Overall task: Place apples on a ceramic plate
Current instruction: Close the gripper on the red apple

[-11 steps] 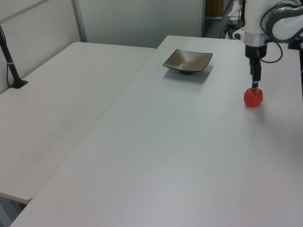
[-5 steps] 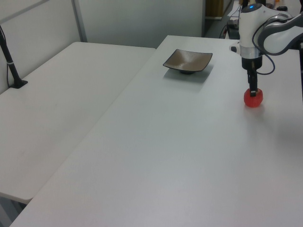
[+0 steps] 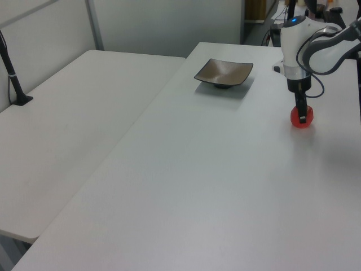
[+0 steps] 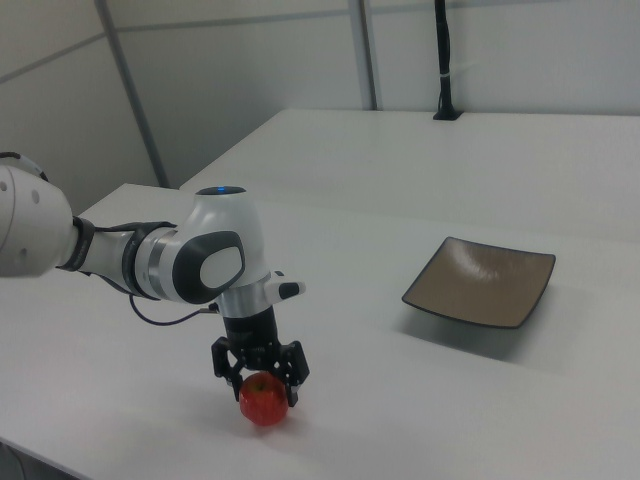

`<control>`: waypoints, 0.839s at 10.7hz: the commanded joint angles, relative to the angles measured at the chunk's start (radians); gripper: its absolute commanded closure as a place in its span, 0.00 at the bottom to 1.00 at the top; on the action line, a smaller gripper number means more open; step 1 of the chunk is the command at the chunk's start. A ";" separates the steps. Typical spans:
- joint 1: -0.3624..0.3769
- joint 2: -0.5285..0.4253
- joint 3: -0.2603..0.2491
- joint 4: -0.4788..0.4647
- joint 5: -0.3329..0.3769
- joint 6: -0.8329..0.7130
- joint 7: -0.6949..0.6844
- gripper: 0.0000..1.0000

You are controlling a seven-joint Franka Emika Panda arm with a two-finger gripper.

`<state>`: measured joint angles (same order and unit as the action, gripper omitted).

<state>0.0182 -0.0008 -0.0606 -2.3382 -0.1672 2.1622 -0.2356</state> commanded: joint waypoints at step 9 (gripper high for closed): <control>-0.001 0.001 -0.002 -0.001 -0.012 -0.011 -0.005 0.95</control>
<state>0.0181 0.0197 -0.0601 -2.3369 -0.1672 2.1658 -0.2356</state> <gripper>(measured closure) 0.242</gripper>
